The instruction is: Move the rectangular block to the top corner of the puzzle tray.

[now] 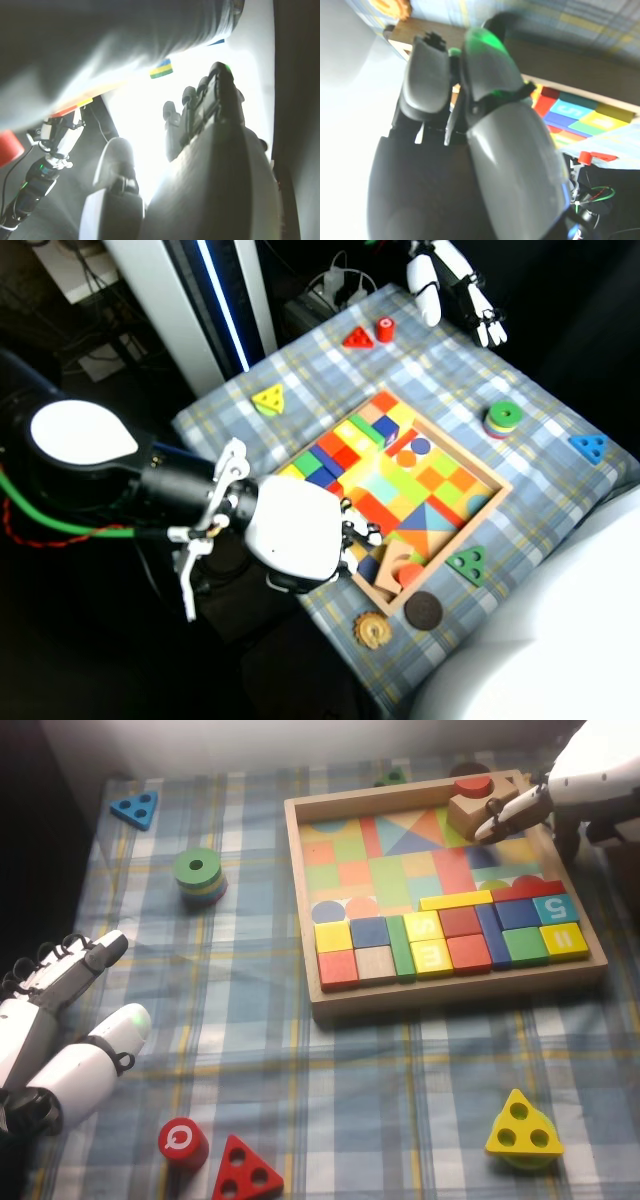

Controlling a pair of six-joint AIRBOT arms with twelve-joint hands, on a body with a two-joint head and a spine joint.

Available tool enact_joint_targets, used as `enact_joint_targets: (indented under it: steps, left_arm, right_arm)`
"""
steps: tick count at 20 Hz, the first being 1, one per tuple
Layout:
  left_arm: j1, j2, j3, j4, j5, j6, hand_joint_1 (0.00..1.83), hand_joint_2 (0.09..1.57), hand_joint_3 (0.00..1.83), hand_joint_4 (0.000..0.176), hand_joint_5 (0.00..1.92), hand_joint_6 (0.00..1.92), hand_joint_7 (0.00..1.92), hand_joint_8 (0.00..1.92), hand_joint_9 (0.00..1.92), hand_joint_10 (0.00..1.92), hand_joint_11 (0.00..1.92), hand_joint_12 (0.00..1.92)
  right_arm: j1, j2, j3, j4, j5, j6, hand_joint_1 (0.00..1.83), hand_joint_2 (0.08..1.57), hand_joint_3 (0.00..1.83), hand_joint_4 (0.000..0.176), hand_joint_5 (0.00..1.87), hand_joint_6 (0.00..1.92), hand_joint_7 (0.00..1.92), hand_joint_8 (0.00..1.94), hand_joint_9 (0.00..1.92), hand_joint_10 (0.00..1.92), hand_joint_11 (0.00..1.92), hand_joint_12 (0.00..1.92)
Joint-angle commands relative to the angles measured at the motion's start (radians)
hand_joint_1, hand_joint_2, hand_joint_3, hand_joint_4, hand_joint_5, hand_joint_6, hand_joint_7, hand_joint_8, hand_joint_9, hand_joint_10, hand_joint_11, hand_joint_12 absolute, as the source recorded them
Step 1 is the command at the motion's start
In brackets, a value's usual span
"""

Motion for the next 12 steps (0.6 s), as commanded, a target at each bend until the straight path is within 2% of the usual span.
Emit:
enact_joint_targets:
  steps: [1,3,5,6,8,9,10,11,12]
  left_arm:
    - [-0.002,0.005,0.001,0.041,-0.111,-0.007,0.35,1.38,0.00,0.059,0.31,0.00,0.14,0.00,0.00,0.00,0.00,0.00]
    - [-0.002,0.005,0.001,0.041,-0.111,-0.007,0.34,1.38,0.00,0.060,0.31,0.00,0.15,0.00,0.00,0.00,0.00,0.00]
    - [-0.002,0.005,0.001,0.041,-0.111,-0.007,0.35,1.37,0.00,0.062,0.31,0.00,0.15,0.00,0.00,0.00,0.00,0.00]
    - [-0.002,0.005,0.001,0.041,-0.112,-0.007,0.35,1.37,0.00,0.064,0.31,0.00,0.15,0.00,0.00,0.00,0.00,0.00]
    - [-0.002,0.005,0.002,0.041,-0.111,-0.007,0.34,1.37,0.00,0.063,0.31,0.00,0.15,0.00,0.00,0.00,0.00,0.00]
    - [-0.002,0.005,0.002,0.041,-0.112,-0.007,0.37,1.38,0.00,0.061,0.31,0.00,0.15,0.00,0.00,0.00,0.00,0.00]
    - [-0.002,0.005,0.002,0.041,-0.112,-0.008,0.35,1.38,0.00,0.062,0.31,0.00,0.15,0.00,0.00,0.00,0.00,0.00]
    - [-0.002,0.005,0.002,0.041,-0.112,-0.008,0.36,1.38,0.00,0.062,0.31,0.00,0.14,0.00,0.00,0.00,0.00,0.00]
    - [-0.002,0.005,0.002,0.041,-0.111,-0.008,0.36,1.38,0.00,0.064,0.31,0.00,0.15,0.00,0.00,0.00,0.00,0.00]
  right_arm:
    - [0.012,-0.001,0.015,0.042,-0.025,-0.005,1.58,1.20,0.00,0.027,0.32,0.00,1.22,1.94,1.43,1.92,1.49,1.92]
    - [0.012,-0.017,0.041,0.058,-0.025,-0.005,1.59,1.20,0.00,0.020,0.33,0.00,1.27,1.94,1.45,1.92,1.50,1.92]
    - [0.012,-0.033,0.064,0.071,-0.025,-0.005,1.60,1.20,0.00,0.019,0.29,0.00,1.23,1.94,1.44,1.92,1.49,1.92]
    - [0.012,-0.041,0.073,0.077,-0.025,-0.009,1.59,1.22,0.01,0.007,0.26,0.01,1.13,1.94,1.39,1.92,1.43,1.92]
    - [0.012,-0.050,0.081,0.078,-0.025,-0.013,1.61,1.22,0.01,0.002,0.25,0.00,1.14,1.94,1.40,1.92,1.44,1.92]
    - [0.012,-0.054,0.085,0.083,-0.026,-0.015,1.61,1.22,0.00,0.012,0.23,0.00,1.11,1.94,1.38,1.92,1.42,1.92]
    - [0.012,-0.057,0.089,0.090,-0.025,-0.019,1.63,1.21,0.00,0.000,0.21,0.00,1.14,1.94,1.41,1.92,1.46,1.92]
    - [0.013,-0.058,0.090,0.091,-0.025,-0.021,1.61,1.22,0.00,0.000,0.20,0.00,1.14,1.94,1.40,1.92,1.44,1.92]
    - [0.013,-0.058,0.089,0.091,-0.024,-0.021,1.60,1.22,0.00,0.010,0.21,0.00,1.11,1.94,1.38,1.92,1.42,1.92]
